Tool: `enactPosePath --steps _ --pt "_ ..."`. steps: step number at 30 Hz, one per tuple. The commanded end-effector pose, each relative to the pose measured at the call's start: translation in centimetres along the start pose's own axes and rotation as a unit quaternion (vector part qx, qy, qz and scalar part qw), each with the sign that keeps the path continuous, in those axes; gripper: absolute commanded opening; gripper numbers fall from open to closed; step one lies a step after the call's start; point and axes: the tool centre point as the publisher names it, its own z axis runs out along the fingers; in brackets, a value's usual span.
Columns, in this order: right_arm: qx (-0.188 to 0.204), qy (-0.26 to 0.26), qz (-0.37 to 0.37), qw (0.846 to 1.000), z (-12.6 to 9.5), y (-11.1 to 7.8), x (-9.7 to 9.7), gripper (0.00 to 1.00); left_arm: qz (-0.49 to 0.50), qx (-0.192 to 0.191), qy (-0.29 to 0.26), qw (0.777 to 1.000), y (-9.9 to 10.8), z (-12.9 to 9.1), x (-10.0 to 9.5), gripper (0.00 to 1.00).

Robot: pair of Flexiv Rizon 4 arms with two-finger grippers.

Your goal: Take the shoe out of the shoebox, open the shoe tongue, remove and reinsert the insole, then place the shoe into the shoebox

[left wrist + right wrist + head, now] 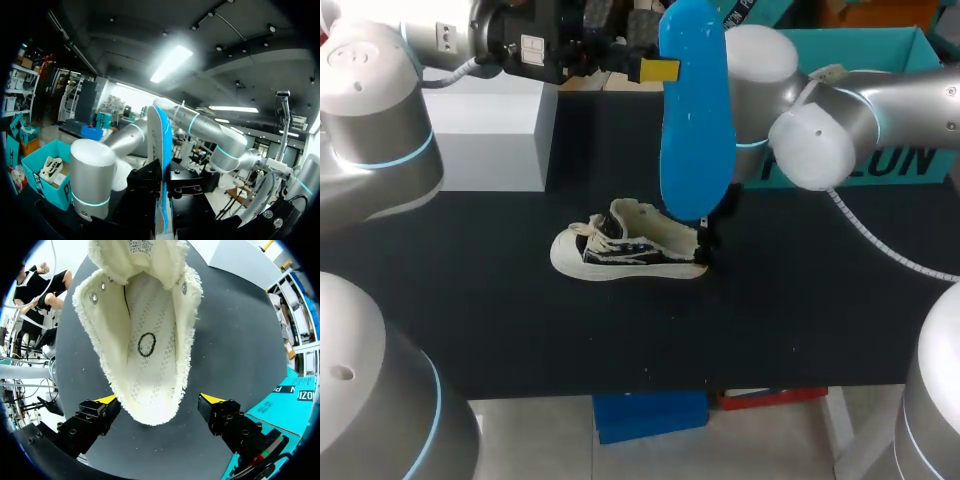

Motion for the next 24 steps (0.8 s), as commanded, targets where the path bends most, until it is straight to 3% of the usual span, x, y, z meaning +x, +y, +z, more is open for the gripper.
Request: enactPosePath --steps 1,13,24 --pt "0.028 0.000 0.000 1.000 0.14 0.35 -0.11 1.00 0.001 0.001 -0.002 1.000 0.13 0.10 0.02 0.00" --pt "0.017 0.000 -0.003 1.000 0.27 0.21 -0.07 1.00 0.001 0.001 -0.002 1.000 0.13 0.10 0.02 0.00" --pt "-0.078 -0.006 -0.039 0.996 -0.51 0.50 0.00 1.00 0.001 0.001 -0.002 1.000 0.13 0.10 0.02 0.00"
